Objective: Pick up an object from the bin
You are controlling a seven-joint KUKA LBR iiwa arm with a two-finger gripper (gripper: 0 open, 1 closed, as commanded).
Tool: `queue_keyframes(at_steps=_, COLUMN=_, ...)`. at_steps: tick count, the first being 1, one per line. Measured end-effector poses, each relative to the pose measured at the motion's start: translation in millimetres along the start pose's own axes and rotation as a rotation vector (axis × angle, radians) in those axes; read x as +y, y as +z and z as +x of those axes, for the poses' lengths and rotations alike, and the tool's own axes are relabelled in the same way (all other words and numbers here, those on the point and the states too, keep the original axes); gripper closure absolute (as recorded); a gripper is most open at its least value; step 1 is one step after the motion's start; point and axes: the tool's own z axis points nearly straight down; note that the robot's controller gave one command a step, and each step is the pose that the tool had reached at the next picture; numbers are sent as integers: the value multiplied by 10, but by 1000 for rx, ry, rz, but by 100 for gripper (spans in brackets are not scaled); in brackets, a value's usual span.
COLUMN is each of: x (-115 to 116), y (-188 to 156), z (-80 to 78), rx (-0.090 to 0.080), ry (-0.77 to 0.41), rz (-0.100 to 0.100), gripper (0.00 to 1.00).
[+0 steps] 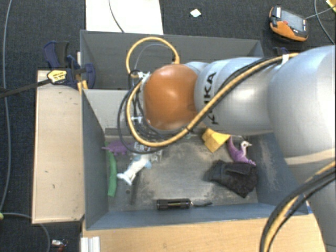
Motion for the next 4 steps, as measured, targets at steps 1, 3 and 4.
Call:
queue_keyframes(at_steps=1, x=1, y=-2, z=0, rx=0, ry=1, rz=0, gripper=100)
queue_keyframes(at_steps=3, x=-2, y=-246, z=-5, rx=-2, ry=6, rz=1, gripper=100)
queue_keyframes(at_steps=4, x=3, y=-556, z=-5, rx=-1, ry=11, rz=-2, gripper=100)
